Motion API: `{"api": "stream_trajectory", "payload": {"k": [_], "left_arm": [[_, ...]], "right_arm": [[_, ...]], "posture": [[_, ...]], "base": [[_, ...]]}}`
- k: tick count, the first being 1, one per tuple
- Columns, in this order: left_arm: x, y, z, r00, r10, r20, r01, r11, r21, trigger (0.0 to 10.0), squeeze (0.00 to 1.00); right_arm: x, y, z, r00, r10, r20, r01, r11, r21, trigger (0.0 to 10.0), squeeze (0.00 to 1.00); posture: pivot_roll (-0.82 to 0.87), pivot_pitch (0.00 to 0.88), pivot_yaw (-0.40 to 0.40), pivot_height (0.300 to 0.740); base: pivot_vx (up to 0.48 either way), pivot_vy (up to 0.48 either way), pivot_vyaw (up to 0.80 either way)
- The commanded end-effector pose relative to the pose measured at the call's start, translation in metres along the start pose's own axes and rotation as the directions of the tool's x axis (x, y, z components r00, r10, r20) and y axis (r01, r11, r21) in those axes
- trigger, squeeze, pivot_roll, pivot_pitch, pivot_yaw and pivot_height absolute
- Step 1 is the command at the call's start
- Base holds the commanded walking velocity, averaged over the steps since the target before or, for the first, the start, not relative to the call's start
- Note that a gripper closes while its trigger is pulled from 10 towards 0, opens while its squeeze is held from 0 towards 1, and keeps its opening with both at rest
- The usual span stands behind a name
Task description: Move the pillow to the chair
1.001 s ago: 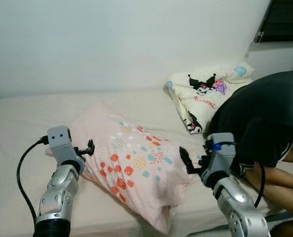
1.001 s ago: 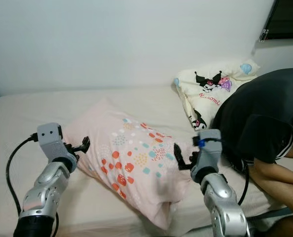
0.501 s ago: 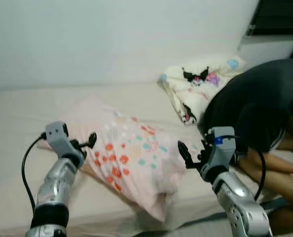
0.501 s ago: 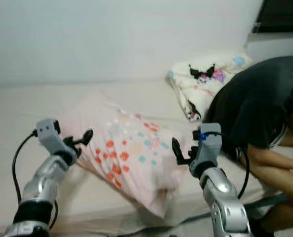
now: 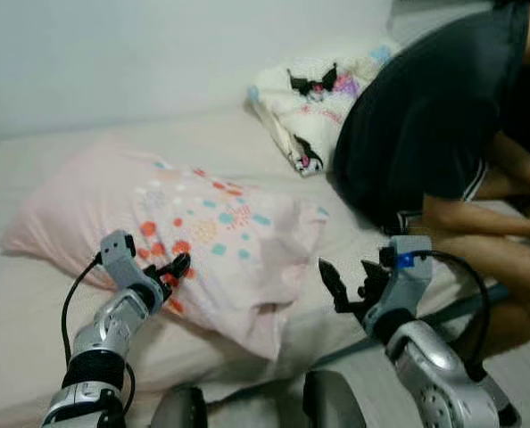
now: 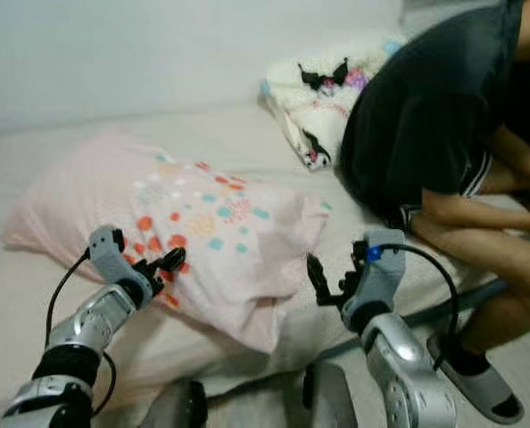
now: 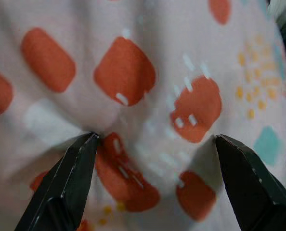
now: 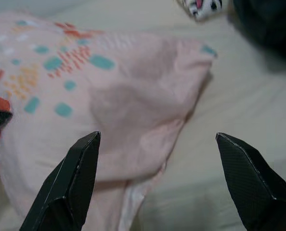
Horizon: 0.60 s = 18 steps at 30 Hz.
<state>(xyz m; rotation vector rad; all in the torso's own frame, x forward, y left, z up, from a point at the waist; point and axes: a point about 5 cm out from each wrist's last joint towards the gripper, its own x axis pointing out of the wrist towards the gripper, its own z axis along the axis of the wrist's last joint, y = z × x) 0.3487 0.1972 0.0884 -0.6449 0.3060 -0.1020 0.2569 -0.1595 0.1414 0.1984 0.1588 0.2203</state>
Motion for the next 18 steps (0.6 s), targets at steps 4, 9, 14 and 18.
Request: {"api": "stream_trajectory", "payload": {"k": [4,9,14,18], "left_arm": [[0.000,0.005,-0.002,1.000,-0.001,-0.012,0.000,0.995,-0.097,10.0,0.00],[0.007,-0.004,-0.001,1.000,-0.029,0.000,0.028,0.981,-0.193,10.0,0.00],[0.002,0.018,0.013,0.992,0.096,0.081,-0.078,0.976,-0.204,10.0,0.00],[-0.007,0.039,0.023,0.964,0.229,0.135,-0.194,0.953,-0.234,10.0,0.00]], "right_arm": [[-0.004,0.008,0.000,1.000,0.021,-0.002,-0.021,1.000,0.018,10.0,0.00],[-0.014,0.014,-0.002,0.999,0.030,-0.025,-0.029,0.999,0.040,10.0,0.00],[-0.021,0.014,-0.004,0.999,0.017,-0.038,-0.016,0.999,0.048,10.0,0.00],[-0.023,0.013,-0.005,0.999,0.012,-0.051,-0.009,0.999,0.053,10.0,0.00]], "posture": [[-0.13,0.244,0.006,0.545],[-0.15,0.284,0.013,0.520],[-0.16,0.300,0.012,0.500],[-0.17,0.310,0.009,0.485]], "base": [[0.000,0.000,0.00],[0.000,0.000,0.00],[0.000,0.000,0.00],[0.000,0.000,0.00]]}}
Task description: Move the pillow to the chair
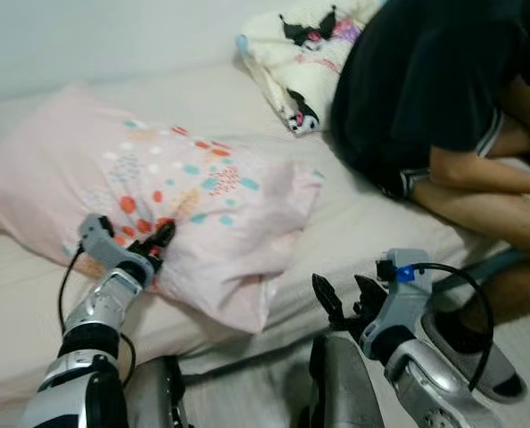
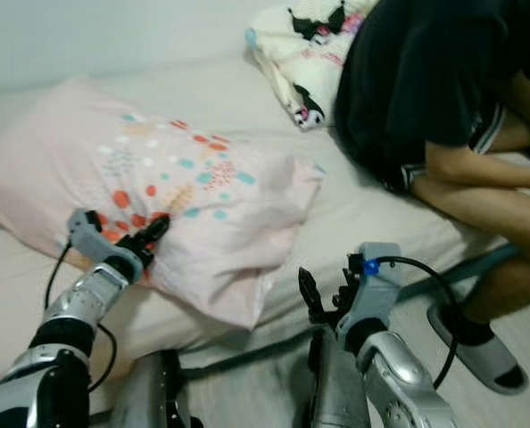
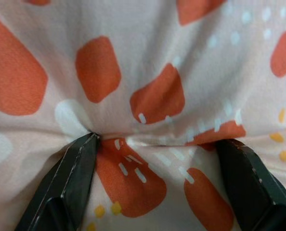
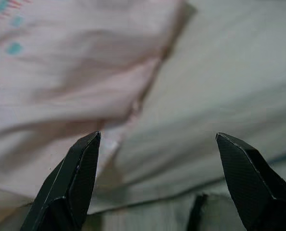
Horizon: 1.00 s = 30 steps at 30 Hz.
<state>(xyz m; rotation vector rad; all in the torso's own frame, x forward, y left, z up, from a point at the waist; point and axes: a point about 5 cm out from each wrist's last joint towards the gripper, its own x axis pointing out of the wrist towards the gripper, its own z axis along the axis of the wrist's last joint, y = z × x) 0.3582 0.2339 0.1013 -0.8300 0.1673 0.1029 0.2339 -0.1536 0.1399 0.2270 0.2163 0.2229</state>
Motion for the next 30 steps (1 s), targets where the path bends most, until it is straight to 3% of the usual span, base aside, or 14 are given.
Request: {"api": "stream_trajectory", "payload": {"k": [1,5,9,10,11,15,17,22,25,30], "left_arm": [[-0.006,0.020,-0.006,0.994,0.104,-0.022,-0.104,0.995,-0.006,10.0,0.00],[-0.011,0.032,0.022,0.982,0.169,0.084,-0.178,0.977,0.117,10.0,0.00],[-0.011,0.033,0.028,0.979,0.175,0.108,-0.189,0.973,0.136,10.0,0.00],[-0.015,0.037,0.055,0.961,0.192,0.201,-0.223,0.964,0.144,10.0,0.00],[-0.018,0.038,0.067,0.948,0.200,0.246,-0.240,0.960,0.146,10.0,0.00],[-0.023,0.042,0.084,0.928,0.215,0.304,-0.268,0.953,0.144,10.0,0.00],[-0.033,0.044,0.107,0.891,0.218,0.399,-0.311,0.932,0.186,10.0,0.00],[-0.042,0.040,0.127,0.849,0.199,0.490,-0.352,0.904,0.243,10.0,0.00],[-0.044,0.039,0.131,0.843,0.192,0.503,-0.358,0.898,0.256,10.0,0.00],[-0.048,0.020,0.146,0.821,0.142,0.553,-0.346,0.894,0.284,10.0,0.00]], "right_arm": [[-0.003,0.003,0.001,1.000,0.011,0.003,-0.011,1.000,0.018,10.0,0.00],[-0.005,0.004,0.001,1.000,0.016,-0.010,-0.016,1.000,0.015,10.0,0.00],[-0.006,0.004,0.001,1.000,0.016,-0.014,-0.016,1.000,0.015,10.0,0.00],[-0.005,0.005,0.000,0.999,0.024,-0.021,-0.024,1.000,0.010,10.0,0.00],[-0.005,0.005,0.000,0.999,0.027,-0.023,-0.027,1.000,0.008,10.0,0.00],[-0.004,0.005,0.000,0.999,0.030,-0.027,-0.030,1.000,0.001,10.0,0.00],[-0.003,0.005,0.000,0.999,0.036,-0.031,-0.036,0.999,-0.005,10.0,0.00],[-0.002,0.005,0.000,0.998,0.043,-0.037,-0.043,0.999,-0.005,10.0,0.00],[-0.002,0.005,0.000,0.998,0.046,-0.038,-0.046,0.999,-0.005,10.0,0.00],[0.002,0.005,0.000,0.998,0.052,-0.043,-0.052,0.999,-0.002,10.0,0.00]], "posture": [[-0.17,0.310,0.009,0.485],[-0.17,0.318,-0.003,0.465],[-0.16,0.320,-0.004,0.455],[-0.16,0.322,-0.011,0.445],[-0.16,0.322,-0.011,0.440],[-0.16,0.322,-0.015,0.430],[-0.15,0.328,-0.022,0.415],[-0.14,0.325,-0.027,0.395],[-0.14,0.325,-0.027,0.390],[-0.12,0.316,-0.023,0.365]], "base": [[0.000,0.000,0.00],[0.000,0.000,0.00],[0.000,0.000,0.00],[0.000,0.000,0.00],[0.000,0.000,0.00],[0.000,0.000,0.00],[0.000,0.000,0.00],[0.000,0.000,0.00],[0.000,0.000,0.00],[0.000,0.000,0.00]]}}
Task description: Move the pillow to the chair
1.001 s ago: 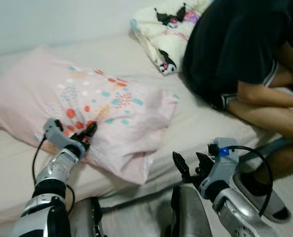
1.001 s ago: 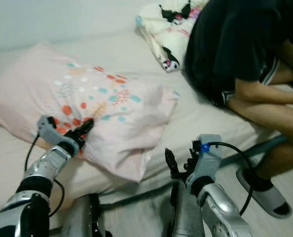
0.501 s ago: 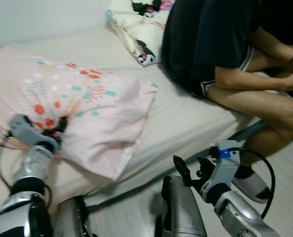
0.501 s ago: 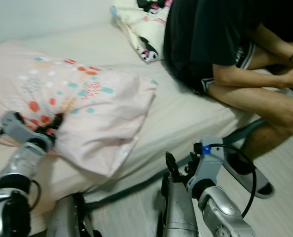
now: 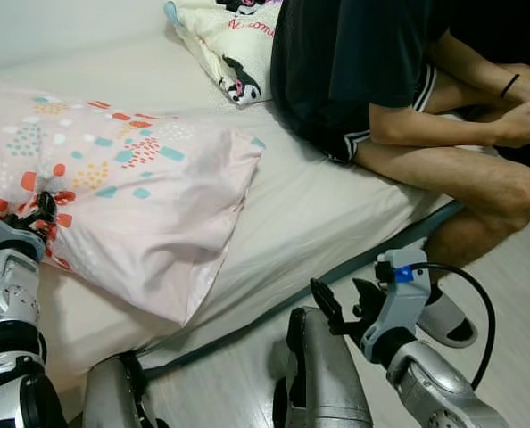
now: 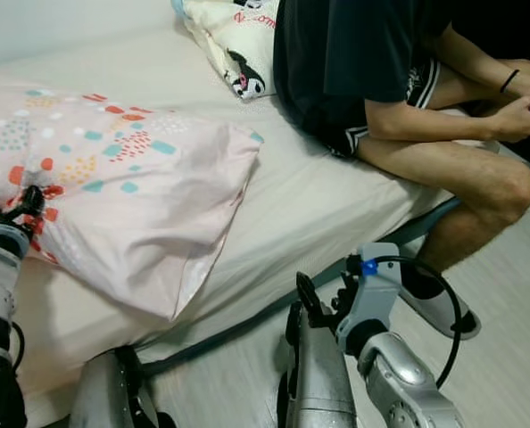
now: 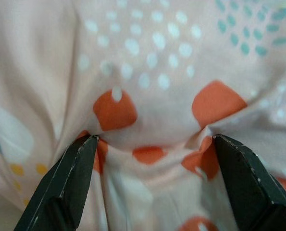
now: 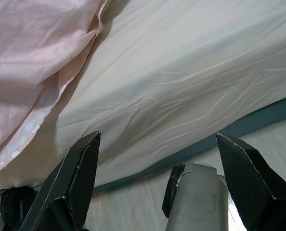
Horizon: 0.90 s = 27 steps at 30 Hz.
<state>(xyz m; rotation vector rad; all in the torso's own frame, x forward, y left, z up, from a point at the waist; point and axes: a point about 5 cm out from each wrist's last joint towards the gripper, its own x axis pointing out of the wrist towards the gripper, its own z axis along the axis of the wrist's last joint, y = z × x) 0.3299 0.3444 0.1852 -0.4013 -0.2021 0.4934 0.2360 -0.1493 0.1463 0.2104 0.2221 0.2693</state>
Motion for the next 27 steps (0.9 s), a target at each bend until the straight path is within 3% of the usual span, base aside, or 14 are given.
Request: {"api": "stream_trajectory", "payload": {"k": [1,4,8,13,16,17,18,20,21,22,23,27], "left_arm": [[0.000,0.007,0.012,0.999,0.025,0.031,-0.026,0.999,0.031,10.0,0.00],[-0.001,0.012,0.011,0.998,0.055,0.025,-0.056,0.997,0.052,10.0,0.00],[-0.009,0.034,-0.020,0.975,0.184,-0.124,-0.190,0.981,-0.043,10.0,0.00],[-0.016,0.040,-0.038,0.958,0.210,-0.193,-0.230,0.969,-0.088,10.0,0.00],[-0.025,0.048,-0.052,0.933,0.250,-0.260,-0.302,0.936,-0.182,10.0,0.00],[-0.026,0.048,-0.055,0.931,0.238,-0.277,-0.314,0.908,-0.276,10.0,0.00],[-0.026,0.048,-0.055,0.931,0.238,-0.277,-0.314,0.908,-0.276,10.0,0.00],[-0.026,0.035,-0.062,0.944,0.136,-0.302,-0.274,0.834,-0.480,10.0,0.00],[-0.026,0.035,-0.062,0.944,0.136,-0.302,-0.274,0.834,-0.480,10.0,0.00],[-0.028,0.011,-0.068,0.955,-0.026,-0.295,-0.165,0.781,-0.603,10.0,0.00],[-0.028,0.011,-0.068,0.955,-0.026,-0.295,-0.165,0.781,-0.603,10.0,0.00],[-0.038,-0.019,-0.084,0.924,-0.214,-0.316,-0.053,0.747,-0.662,10.0,0.00]], "right_arm": [[0.000,0.000,-0.006,1.000,0.010,-0.029,-0.009,1.000,0.018,10.0,0.00],[0.001,0.000,-0.006,1.000,0.011,-0.024,-0.011,1.000,0.022,10.0,0.00],[0.002,0.002,-0.004,1.000,0.022,0.003,-0.022,1.000,0.006,10.0,0.00],[0.001,0.003,-0.004,1.000,0.026,0.004,-0.026,1.000,0.000,10.0,0.00],[0.001,0.003,-0.004,1.000,0.026,0.005,-0.026,1.000,-0.004,10.0,0.00],[0.001,0.002,-0.004,1.000,0.026,0.005,-0.026,1.000,-0.007,10.0,0.00],[0.001,0.002,-0.004,1.000,0.026,0.005,-0.026,1.000,-0.007,10.0,0.00],[0.001,0.002,-0.005,1.000,0.028,0.005,-0.028,1.000,-0.012,10.0,0.00],[0.001,0.002,-0.005,1.000,0.028,0.005,-0.028,1.000,-0.012,10.0,0.00],[0.002,0.002,-0.004,1.000,0.031,0.005,-0.031,0.999,-0.017,10.0,0.00],[0.002,0.002,-0.004,1.000,0.031,0.005,-0.031,0.999,-0.017,10.0,0.00],[0.004,0.002,-0.004,0.999,0.032,0.008,-0.032,0.999,-0.023,10.0,0.00]], "posture": [[-0.12,0.316,-0.023,0.365],[-0.12,0.308,-0.019,0.355],[-0.12,0.300,-0.015,0.355],[-0.12,0.292,-0.014,0.355],[-0.12,0.287,-0.014,0.355],[-0.12,0.283,-0.017,0.355],[-0.12,0.283,-0.017,0.355],[-0.11,0.282,-0.018,0.355],[-0.11,0.282,-0.018,0.355],[-0.12,0.281,-0.021,0.355],[-0.12,0.281,-0.021,0.355],[-0.11,0.282,-0.026,0.355]], "base": [[0.000,0.000,0.00],[0.000,0.000,0.00],[0.000,0.000,0.00],[0.000,0.000,0.00],[0.000,0.000,0.00],[0.000,0.000,0.00],[0.000,0.000,0.00],[0.000,0.000,0.00],[0.000,0.000,0.00],[0.000,0.000,0.00],[0.000,0.000,0.00],[0.000,0.000,0.00]]}}
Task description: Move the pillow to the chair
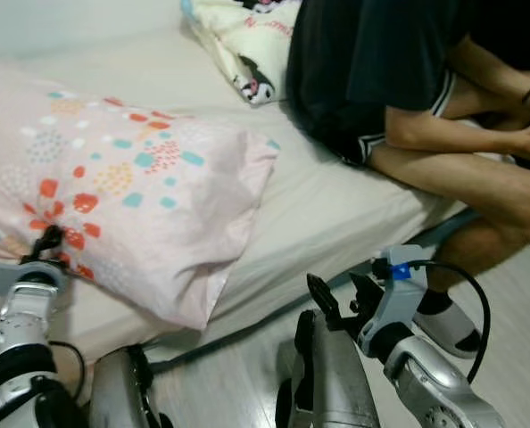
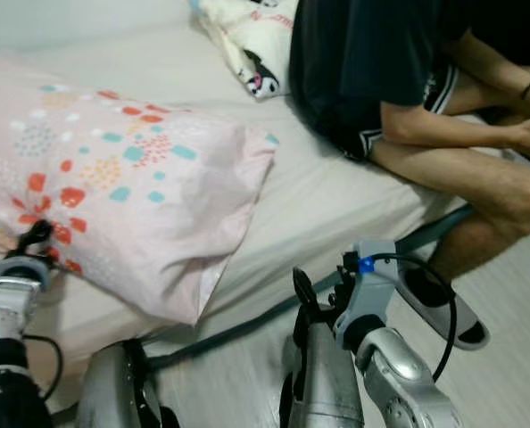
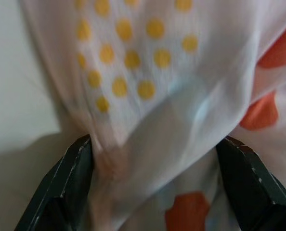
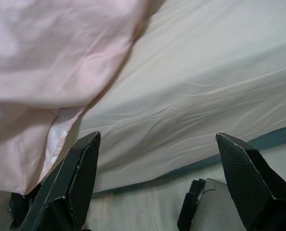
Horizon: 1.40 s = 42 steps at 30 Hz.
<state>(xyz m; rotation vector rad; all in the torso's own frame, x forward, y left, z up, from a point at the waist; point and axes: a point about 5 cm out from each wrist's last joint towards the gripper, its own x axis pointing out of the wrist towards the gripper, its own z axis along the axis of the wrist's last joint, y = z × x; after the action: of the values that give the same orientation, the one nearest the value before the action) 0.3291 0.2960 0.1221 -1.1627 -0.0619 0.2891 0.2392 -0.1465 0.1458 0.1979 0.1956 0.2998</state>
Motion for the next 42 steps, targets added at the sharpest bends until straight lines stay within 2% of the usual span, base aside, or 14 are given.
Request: {"api": "stream_trajectory", "payload": {"k": [1,5,9,11,17,19,20,24,29,33,37,40,41,42], "left_arm": [[-0.003,0.001,-0.019,0.996,-0.035,-0.085,0.033,0.999,-0.024,10.0,0.00],[-0.007,-0.017,-0.038,0.976,-0.171,-0.134,0.158,0.982,-0.103,10.0,0.00],[-0.007,-0.025,-0.042,0.968,-0.221,-0.123,0.201,0.967,-0.158,10.0,0.00],[-0.003,-0.030,-0.036,0.969,-0.235,-0.080,0.218,0.959,-0.179,10.0,0.00],[0.001,-0.034,-0.032,0.981,-0.187,-0.046,0.182,0.978,-0.105,10.0,0.00],[0.004,-0.045,-0.035,0.984,-0.177,-0.019,0.175,0.981,-0.081,10.0,0.00],[0.004,-0.045,-0.035,0.984,-0.177,-0.019,0.175,0.981,-0.081,10.0,0.00],[0.011,-0.068,-0.044,0.981,-0.195,-0.004,0.194,0.975,-0.108,10.0,0.00],[0.014,-0.077,-0.047,0.978,-0.210,-0.003,0.208,0.971,-0.114,10.0,0.00],[0.023,-0.101,-0.052,0.964,-0.266,-0.012,0.260,0.950,-0.173,10.0,0.00],[0.026,-0.109,-0.060,0.959,-0.280,-0.033,0.270,0.946,-0.182,10.0,0.00],[0.026,-0.110,-0.069,0.963,-0.263,-0.060,0.252,0.957,-0.142,9.9,0.00],[0.026,-0.108,-0.071,0.966,-0.251,-0.059,0.242,0.962,-0.128,0.0,0.00],[0.026,-0.108,-0.071,0.966,-0.251,-0.059,0.242,0.962,-0.128,0.0,0.00]], "right_arm": [[0.000,0.000,-0.004,1.000,0.001,-0.013,-0.002,1.000,-0.004,10.0,0.00],[0.001,0.000,-0.003,1.000,0.004,-0.010,-0.004,1.000,-0.005,10.0,0.00],[0.001,0.000,-0.003,1.000,0.005,-0.010,-0.005,1.000,-0.007,10.0,0.00],[0.001,0.000,-0.003,1.000,0.002,-0.006,-0.003,1.000,-0.009,10.0,0.00],[0.001,-0.001,-0.002,1.000,0.000,-0.003,0.000,1.000,-0.008,10.0,0.00],[0.002,-0.002,-0.002,1.000,0.000,-0.002,0.000,1.000,-0.006,10.0,0.00],[0.002,-0.002,-0.002,1.000,0.000,-0.002,0.000,1.000,-0.006,10.0,0.00],[0.003,-0.002,-0.002,1.000,0.001,-0.002,-0.001,1.000,-0.009,10.0,0.00],[0.003,-0.002,-0.002,1.000,0.002,-0.002,-0.002,1.000,-0.010,10.0,0.00],[0.004,-0.003,-0.002,1.000,0.000,-0.001,0.000,1.000,-0.011,10.0,0.00],[0.004,-0.003,-0.002,1.000,-0.003,0.001,0.003,1.000,-0.012,10.0,0.00],[0.004,-0.003,-0.001,1.000,-0.004,0.004,0.004,1.000,-0.011,10.0,0.00],[0.004,-0.002,-0.001,1.000,-0.004,0.006,0.004,1.000,-0.011,10.0,0.00],[0.004,-0.002,-0.001,1.000,-0.004,0.006,0.004,1.000,-0.011,10.0,0.00]], "posture": [[-0.11,0.283,-0.026,0.355],[-0.12,0.283,-0.028,0.355],[-0.12,0.283,-0.028,0.355],[-0.12,0.285,-0.027,0.355],[-0.12,0.287,-0.027,0.355],[-0.11,0.287,-0.027,0.355],[-0.11,0.287,-0.027,0.355],[-0.12,0.287,-0.031,0.355],[-0.12,0.286,-0.031,0.355],[-0.12,0.285,-0.028,0.355],[-0.13,0.283,-0.027,0.355],[-0.13,0.283,-0.026,0.355],[-0.13,0.280,-0.024,0.355],[-0.13,0.280,-0.024,0.355]], "base": [[0.000,0.000,0.00],[0.000,0.000,0.00],[0.000,0.000,0.00],[0.000,0.000,0.00],[0.000,0.000,0.00],[0.000,0.000,0.00],[0.000,0.000,0.00],[0.000,0.000,0.00],[0.000,0.000,0.00],[0.000,0.000,0.00],[0.000,0.000,0.00],[0.000,0.000,0.00],[0.000,0.000,0.00],[0.000,0.000,0.00]]}}
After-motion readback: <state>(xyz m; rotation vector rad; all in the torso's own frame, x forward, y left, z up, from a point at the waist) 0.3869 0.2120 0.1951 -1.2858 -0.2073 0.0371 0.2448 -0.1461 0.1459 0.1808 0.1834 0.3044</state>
